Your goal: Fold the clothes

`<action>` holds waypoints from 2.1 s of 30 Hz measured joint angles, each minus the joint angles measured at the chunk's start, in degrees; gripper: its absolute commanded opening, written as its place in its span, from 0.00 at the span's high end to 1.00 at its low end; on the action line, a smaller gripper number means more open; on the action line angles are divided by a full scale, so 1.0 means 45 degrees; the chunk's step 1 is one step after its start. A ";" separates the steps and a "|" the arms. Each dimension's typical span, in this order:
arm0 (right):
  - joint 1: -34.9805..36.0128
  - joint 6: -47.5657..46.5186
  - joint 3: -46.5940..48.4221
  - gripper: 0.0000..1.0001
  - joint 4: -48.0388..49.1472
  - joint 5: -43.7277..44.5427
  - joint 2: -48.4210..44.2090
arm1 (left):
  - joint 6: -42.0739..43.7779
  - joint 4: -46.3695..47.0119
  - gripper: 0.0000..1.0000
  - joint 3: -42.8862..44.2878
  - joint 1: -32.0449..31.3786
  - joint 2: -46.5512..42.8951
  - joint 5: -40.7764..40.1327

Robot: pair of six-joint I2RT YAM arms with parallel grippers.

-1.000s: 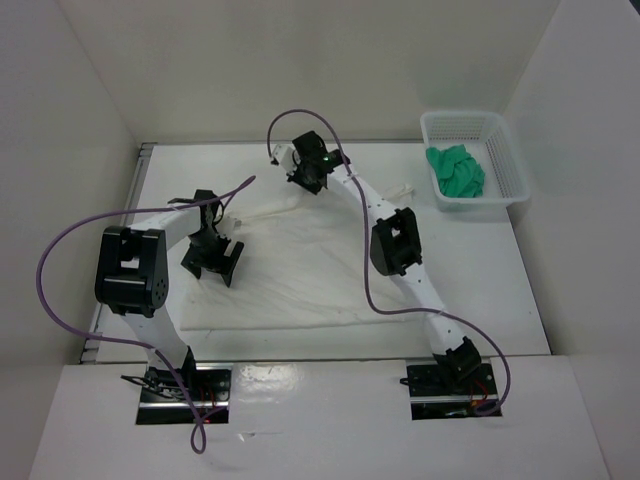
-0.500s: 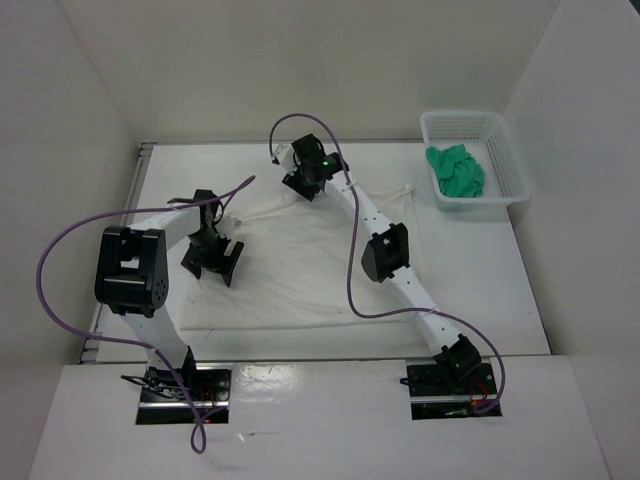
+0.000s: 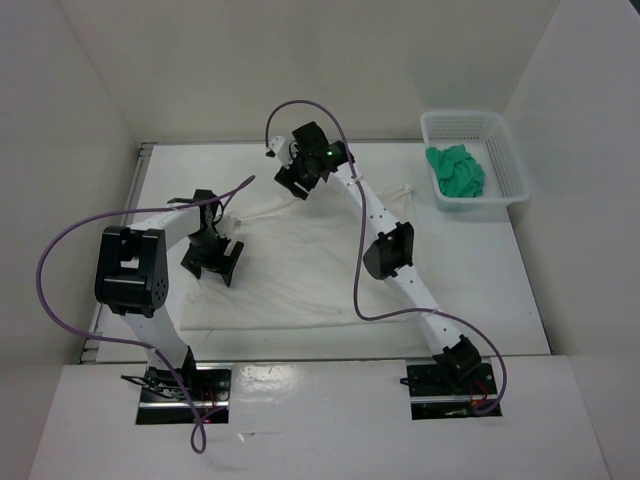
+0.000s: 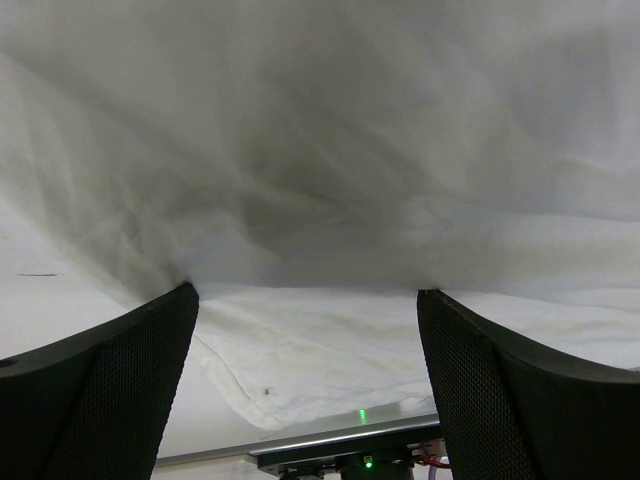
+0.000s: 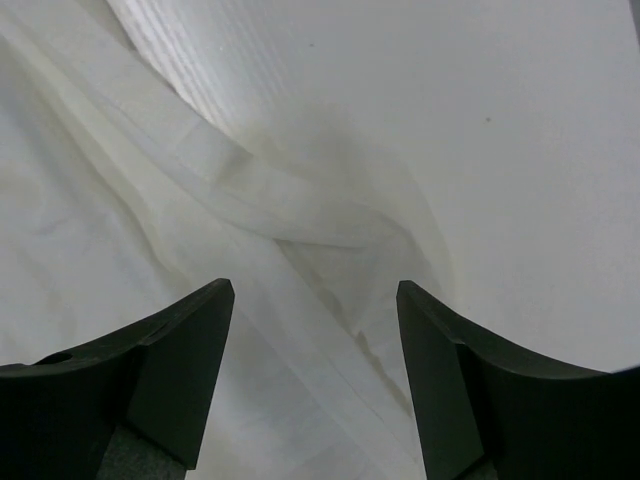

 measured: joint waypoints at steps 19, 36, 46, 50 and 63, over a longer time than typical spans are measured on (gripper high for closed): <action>0.0777 -0.0471 0.0005 0.17 0.0223 -0.0160 0.1156 | 0.0044 -0.0005 0.04 0.0000 0.0005 0.0000 0.0029; 0.0763 -0.0398 0.0010 0.12 0.2064 0.0933 0.1574 | 0.0282 -0.0058 0.04 0.0000 0.0029 0.0000 0.0121; 0.0738 0.0058 0.0019 0.09 0.3944 0.2705 0.1938 | 0.0291 -0.0063 0.04 0.0000 0.0034 0.0000 0.0151; 0.0724 0.0121 0.0019 0.08 0.4629 0.3512 0.2074 | 0.0330 -0.0068 0.04 0.0000 0.0039 0.0000 0.0170; -0.0510 0.0301 0.0019 0.02 0.5391 0.4867 0.2084 | 0.0335 -0.0078 0.04 0.0005 0.0058 -0.0005 0.0209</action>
